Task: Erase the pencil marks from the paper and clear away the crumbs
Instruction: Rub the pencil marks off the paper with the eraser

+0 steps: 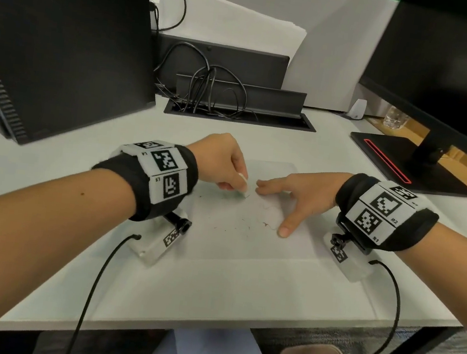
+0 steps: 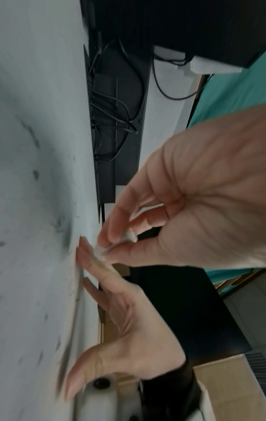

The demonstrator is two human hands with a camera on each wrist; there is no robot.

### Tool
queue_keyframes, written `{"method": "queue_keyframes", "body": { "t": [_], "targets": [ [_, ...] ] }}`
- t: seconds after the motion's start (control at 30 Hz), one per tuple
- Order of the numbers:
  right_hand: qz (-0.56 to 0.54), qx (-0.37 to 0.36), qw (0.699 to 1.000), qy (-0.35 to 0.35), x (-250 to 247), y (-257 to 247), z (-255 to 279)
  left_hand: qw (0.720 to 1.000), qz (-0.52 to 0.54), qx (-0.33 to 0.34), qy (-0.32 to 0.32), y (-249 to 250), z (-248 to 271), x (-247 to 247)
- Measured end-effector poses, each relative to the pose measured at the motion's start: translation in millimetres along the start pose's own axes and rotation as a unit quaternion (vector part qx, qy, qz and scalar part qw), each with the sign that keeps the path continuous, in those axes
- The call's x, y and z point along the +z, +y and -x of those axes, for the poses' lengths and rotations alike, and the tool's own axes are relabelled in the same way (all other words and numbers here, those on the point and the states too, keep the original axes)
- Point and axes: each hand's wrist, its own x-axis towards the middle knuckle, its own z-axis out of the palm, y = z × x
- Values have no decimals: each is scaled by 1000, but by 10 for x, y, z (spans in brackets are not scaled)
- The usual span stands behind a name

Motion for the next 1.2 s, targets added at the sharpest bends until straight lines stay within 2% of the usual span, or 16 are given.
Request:
{"method": "queue_keyframes", "body": {
  "t": [0.1,0.2,0.33,0.47,0.6,0.7,0.73,0.83,0.97,1.1,1.2],
  "targets": [
    [10,-5,1000,-6,37,15,-16,999,-26,4,-33,38,-10,149],
    [7,-16,1000,-14,60,24,-39,998,-40,20,-34,105,-26,252],
    [-37,-47,998,-3,65,21,-32,993,-35,48,-98,201,39,325],
    [-13,-44,999,-13,67,14,-37,996,-66,46,-35,172,1,295],
    [-29,-45,999,-2,64,15,-30,994,-39,49,-93,200,44,323],
    [-6,-32,999,-10,69,-7,-43,996,-72,44,-29,168,0,266],
    [-4,-28,1000,-11,75,-6,-47,996,-78,41,-26,163,-2,264],
    [-12,-27,1000,-4,73,-6,-46,994,-59,44,-82,197,46,294],
    [2,0,1000,-3,79,-42,-21,996,-56,25,-57,129,75,226],
    [9,12,1000,4,73,-76,8,989,-28,6,-144,108,217,203],
    [18,21,1000,-2,80,-117,12,994,-34,6,-105,34,245,137]
  ]
}}
